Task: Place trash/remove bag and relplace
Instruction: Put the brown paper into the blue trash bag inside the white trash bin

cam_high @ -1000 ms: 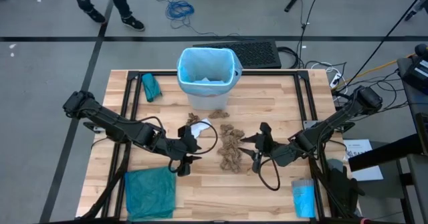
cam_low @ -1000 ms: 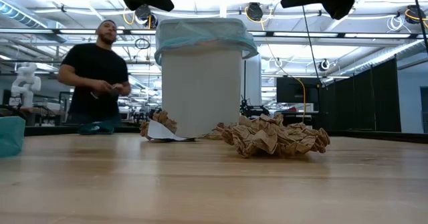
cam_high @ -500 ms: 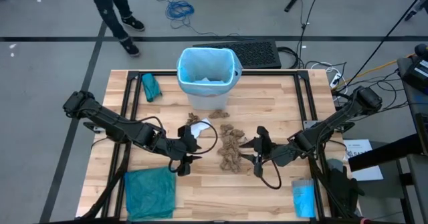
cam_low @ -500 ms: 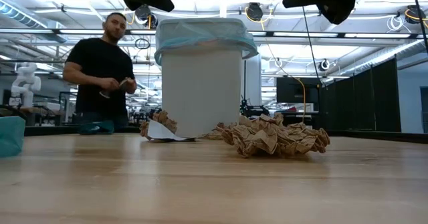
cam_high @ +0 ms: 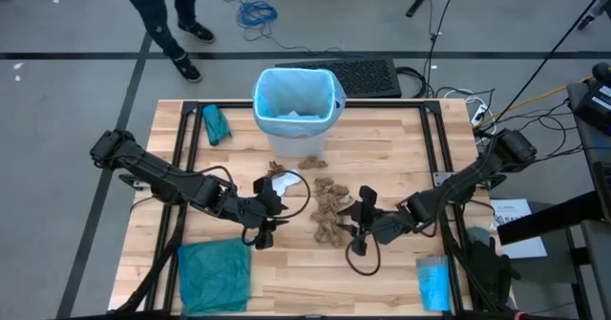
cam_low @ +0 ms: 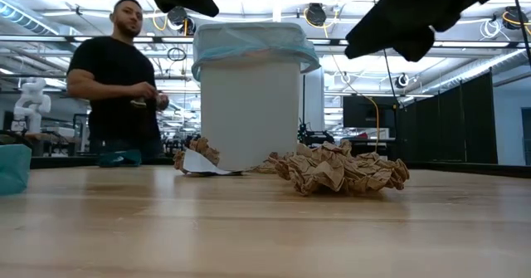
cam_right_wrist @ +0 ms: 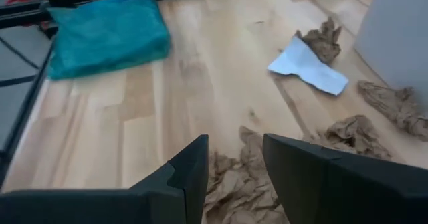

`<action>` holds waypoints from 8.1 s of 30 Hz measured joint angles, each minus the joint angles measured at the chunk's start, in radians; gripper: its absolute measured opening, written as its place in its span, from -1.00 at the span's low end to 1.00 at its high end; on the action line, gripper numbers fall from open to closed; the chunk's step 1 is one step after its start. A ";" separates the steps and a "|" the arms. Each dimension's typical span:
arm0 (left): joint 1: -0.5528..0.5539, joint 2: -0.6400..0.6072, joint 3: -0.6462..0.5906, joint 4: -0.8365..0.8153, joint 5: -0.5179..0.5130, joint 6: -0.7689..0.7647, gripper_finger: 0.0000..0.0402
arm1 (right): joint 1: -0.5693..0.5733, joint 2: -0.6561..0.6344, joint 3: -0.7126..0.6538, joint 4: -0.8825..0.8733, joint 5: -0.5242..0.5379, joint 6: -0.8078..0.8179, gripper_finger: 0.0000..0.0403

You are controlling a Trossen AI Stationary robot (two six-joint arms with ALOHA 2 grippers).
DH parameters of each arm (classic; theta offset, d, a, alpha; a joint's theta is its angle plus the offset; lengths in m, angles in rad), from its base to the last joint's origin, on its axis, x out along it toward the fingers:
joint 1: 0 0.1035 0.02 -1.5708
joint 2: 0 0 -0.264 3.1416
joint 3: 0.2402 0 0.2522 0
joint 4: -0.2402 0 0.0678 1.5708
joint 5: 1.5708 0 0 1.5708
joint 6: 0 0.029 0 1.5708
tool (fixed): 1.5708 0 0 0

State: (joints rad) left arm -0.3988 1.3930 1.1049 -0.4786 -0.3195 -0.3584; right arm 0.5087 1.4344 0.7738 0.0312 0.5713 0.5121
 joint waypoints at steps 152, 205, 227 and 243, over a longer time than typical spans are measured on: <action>-0.001 0.001 0.001 0.025 -0.030 0.030 -0.18 | -0.266 0.114 -0.264 0.348 -0.069 0.044 -0.48; -0.060 0.001 0.001 -0.092 0.117 -0.014 -0.18 | -0.321 -0.050 0.087 0.152 -0.293 -0.295 -1.00; -0.164 0.047 0.001 -0.024 -0.106 0.032 -0.18 | -0.857 0.068 0.769 -0.251 -0.639 -0.529 -1.00; -0.164 0.111 0.001 -0.032 -0.106 0.001 -0.18 | -0.964 0.245 0.784 -0.188 -0.709 -0.468 -0.70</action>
State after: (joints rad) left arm -0.5632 1.5040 1.1057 -0.5102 -0.4255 -0.3573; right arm -0.4557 1.6798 1.5578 -0.1566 -0.1379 0.0445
